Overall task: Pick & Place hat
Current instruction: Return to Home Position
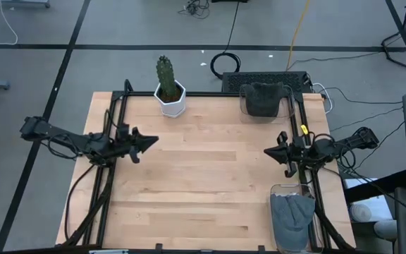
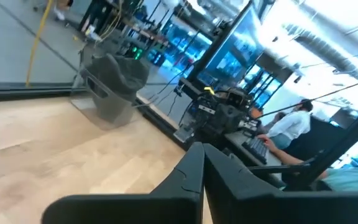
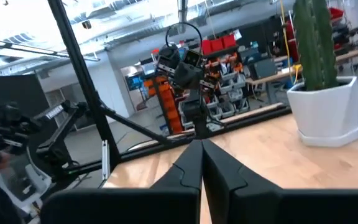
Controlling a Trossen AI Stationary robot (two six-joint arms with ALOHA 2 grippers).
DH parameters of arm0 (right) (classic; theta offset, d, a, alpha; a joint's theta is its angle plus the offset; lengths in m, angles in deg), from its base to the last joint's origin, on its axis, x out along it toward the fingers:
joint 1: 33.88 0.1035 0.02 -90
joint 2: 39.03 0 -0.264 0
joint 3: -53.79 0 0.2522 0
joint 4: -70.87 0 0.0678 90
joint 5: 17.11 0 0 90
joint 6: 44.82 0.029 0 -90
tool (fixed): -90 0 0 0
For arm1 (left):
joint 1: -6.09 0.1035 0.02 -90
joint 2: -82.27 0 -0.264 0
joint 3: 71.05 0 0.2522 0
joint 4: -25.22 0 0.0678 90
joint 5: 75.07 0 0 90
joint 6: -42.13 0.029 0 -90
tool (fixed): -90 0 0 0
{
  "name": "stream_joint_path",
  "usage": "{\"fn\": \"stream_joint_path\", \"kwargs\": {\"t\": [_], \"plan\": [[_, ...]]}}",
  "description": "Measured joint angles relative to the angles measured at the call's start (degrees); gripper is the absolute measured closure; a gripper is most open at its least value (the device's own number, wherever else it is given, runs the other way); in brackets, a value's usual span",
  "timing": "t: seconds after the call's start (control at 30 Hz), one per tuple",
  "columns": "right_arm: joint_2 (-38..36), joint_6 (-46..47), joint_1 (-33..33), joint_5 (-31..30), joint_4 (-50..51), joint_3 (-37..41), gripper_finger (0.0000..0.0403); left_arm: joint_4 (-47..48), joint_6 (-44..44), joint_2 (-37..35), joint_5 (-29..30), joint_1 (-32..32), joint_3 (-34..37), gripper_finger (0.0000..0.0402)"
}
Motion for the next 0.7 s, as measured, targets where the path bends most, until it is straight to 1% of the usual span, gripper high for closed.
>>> {"fn": "stream_joint_path", "kwargs": {"t": [0.1,0.2,0.23,0.3,0.33,0.43,0.57,0.63,0.7], "plan": [[0.0,1.3,0.0,0.0,1.1,0.0,0.0403,-7.2,2.1,-5.0,-3.3,1.1,7.1,0.0393],[0.0,-0.3,0.0,-0.1,2.6,0.0,0.0403,-15.7,5.8,-9.1,-7.9,2.4,13.7,0.0394],[0.0,-1.0,0.0,-0.2,2.7,0.0,0.0403,-16.8,6.4,-10.2,-9.1,2.9,15.3,0.0397],[0.0,-1.1,0.0,-0.3,2.5,0.0,0.0403,-12.6,7.5,-12.1,-11.2,4.0,15.0,0.0397],[0.0,-0.9,0.0,-0.6,2.3,0.0,0.0403,-12.4,8.0,-12.8,-12.5,4.6,15.1,0.0395],[0.1,0.0,0.0,-3.8,0.4,0.1,0.0403,-10.8,8.7,-13.9,-17.0,7.0,15.4,0.0393],[0.1,-4.9,0.0,-6.1,-2.1,0.1,0.0403,-8.8,9.4,-14.2,-23.2,11.1,15.4,0.0396],[0.1,-7.2,0.0,-6.1,-2.9,0.1,0.0403,-7.6,10.0,-14.2,-24.4,13.0,15.4,0.0389],[0.1,-7.6,0.0,-6.1,-2.9,0.1,0.0403,-6.7,11.6,-14.2,-24.5,14.3,15.4,0.0384]]}}
